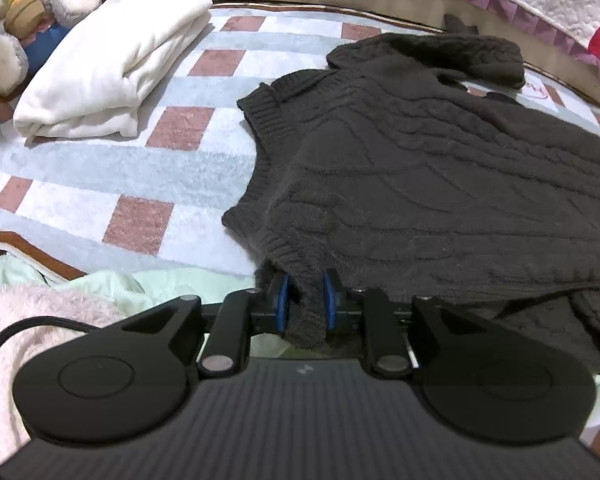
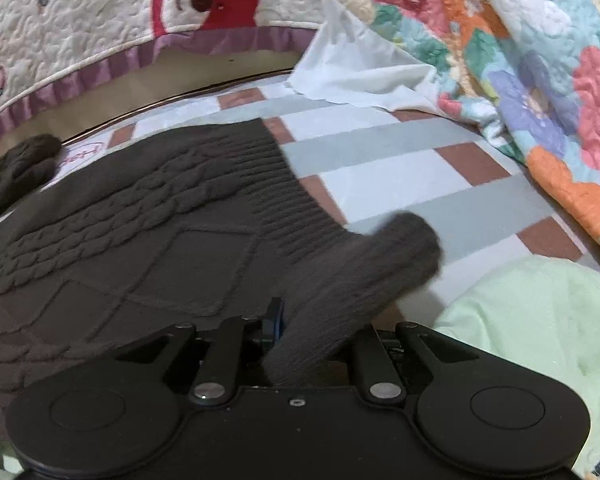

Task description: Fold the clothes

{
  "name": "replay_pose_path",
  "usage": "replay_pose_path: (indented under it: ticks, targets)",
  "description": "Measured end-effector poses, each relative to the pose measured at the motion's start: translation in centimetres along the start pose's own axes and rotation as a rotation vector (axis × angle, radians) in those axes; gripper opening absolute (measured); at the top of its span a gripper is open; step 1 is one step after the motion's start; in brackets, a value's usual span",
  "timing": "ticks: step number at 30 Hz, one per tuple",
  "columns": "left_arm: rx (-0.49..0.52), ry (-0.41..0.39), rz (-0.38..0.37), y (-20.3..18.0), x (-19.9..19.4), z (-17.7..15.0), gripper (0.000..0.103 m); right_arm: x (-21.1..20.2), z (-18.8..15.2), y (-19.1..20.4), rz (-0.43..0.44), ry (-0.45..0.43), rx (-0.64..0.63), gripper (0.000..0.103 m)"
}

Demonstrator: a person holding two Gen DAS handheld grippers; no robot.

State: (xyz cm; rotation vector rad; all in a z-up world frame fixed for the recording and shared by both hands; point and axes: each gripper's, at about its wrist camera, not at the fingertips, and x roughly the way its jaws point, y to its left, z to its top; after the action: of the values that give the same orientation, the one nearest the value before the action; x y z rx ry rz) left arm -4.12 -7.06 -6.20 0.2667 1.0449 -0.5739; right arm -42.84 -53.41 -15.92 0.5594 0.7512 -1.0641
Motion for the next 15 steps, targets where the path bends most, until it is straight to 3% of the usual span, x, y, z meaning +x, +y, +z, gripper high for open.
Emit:
replay_pose_path:
  ticks: [2, 6, 10, 12, 15]
  targets:
    - [0.001, -0.019, -0.009, 0.1, -0.8, 0.3, 0.017, -0.2, -0.1, -0.1, -0.055, 0.0, -0.017, 0.015]
    - [0.005, -0.057, -0.026, 0.5, -2.4, 0.8, 0.018, -1.6, 0.2, 0.1, -0.161, -0.03, -0.062, 0.03]
    - [0.004, -0.123, -0.053, 0.9, -4.2, 1.4, 0.031, -3.7, 1.2, 0.0, -0.279, -0.102, -0.107, 0.036]
    - [0.019, -0.167, -0.063, 1.1, -4.6, 1.9, 0.036, -4.8, 2.2, -0.4, -0.269, -0.138, -0.05, 0.037]
    - [0.038, -0.219, -0.024, 0.7, -4.5, 2.7, 0.037, -4.4, 3.3, 2.6, -0.126, -0.147, -0.05, 0.039]
